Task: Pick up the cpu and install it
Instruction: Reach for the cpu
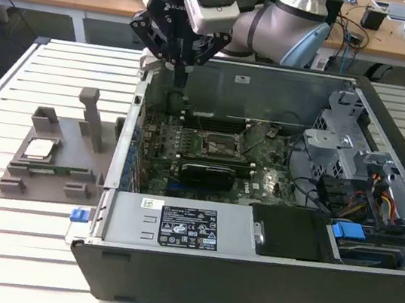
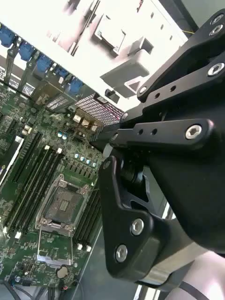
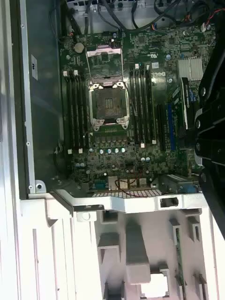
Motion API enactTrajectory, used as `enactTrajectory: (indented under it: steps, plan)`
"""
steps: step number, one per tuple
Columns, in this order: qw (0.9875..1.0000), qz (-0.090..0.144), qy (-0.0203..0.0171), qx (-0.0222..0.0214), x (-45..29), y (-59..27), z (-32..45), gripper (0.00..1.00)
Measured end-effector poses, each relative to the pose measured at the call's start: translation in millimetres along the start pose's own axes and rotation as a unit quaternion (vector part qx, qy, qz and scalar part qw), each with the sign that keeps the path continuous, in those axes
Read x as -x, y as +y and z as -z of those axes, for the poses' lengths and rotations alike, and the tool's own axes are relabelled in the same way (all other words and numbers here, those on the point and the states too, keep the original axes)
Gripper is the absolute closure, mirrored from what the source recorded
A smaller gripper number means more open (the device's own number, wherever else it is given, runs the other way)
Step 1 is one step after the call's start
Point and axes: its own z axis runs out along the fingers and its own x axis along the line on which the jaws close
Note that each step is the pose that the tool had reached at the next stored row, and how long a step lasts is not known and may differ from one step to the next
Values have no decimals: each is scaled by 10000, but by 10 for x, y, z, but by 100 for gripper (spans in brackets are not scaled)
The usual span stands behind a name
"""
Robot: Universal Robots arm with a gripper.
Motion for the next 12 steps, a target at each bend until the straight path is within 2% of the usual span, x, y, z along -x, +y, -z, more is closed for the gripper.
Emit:
enactTrajectory:
  steps: [2,5,12]
  plan:
    - [10000,-1,0,0,-30,-2,1,89]
    - [10000,0,0,0,-175,-13,5,89]
    - [10000,0,0,-1,-339,-25,10,89]
